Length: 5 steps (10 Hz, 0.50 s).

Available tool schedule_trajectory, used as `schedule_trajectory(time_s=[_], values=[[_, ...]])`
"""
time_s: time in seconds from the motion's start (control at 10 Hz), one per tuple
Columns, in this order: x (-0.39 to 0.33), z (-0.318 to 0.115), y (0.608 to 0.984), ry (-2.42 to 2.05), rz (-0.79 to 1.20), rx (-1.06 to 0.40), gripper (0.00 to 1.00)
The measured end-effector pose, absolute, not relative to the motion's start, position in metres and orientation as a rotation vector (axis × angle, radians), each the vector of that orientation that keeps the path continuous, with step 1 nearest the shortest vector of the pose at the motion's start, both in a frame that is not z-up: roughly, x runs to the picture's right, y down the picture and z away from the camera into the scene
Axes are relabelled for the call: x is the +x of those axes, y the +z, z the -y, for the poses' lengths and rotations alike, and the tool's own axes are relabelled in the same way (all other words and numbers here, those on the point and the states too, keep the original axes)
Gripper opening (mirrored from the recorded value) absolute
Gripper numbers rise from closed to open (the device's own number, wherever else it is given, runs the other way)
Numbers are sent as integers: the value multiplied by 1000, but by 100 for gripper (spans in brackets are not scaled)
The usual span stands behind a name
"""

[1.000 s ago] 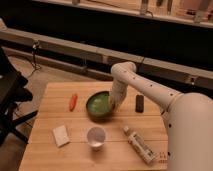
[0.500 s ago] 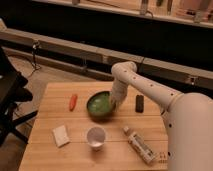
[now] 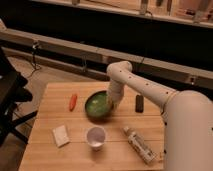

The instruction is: Drag the ceramic bowl in a circle

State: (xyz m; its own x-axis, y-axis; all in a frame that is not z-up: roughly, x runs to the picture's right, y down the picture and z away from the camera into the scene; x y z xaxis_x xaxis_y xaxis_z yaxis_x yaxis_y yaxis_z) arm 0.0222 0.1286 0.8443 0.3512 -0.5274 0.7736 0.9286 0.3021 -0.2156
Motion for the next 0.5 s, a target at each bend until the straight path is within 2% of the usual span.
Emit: schedule_trajectory(time_s=[0.5], values=[[27, -164, 817, -1092, 680, -724, 0]])
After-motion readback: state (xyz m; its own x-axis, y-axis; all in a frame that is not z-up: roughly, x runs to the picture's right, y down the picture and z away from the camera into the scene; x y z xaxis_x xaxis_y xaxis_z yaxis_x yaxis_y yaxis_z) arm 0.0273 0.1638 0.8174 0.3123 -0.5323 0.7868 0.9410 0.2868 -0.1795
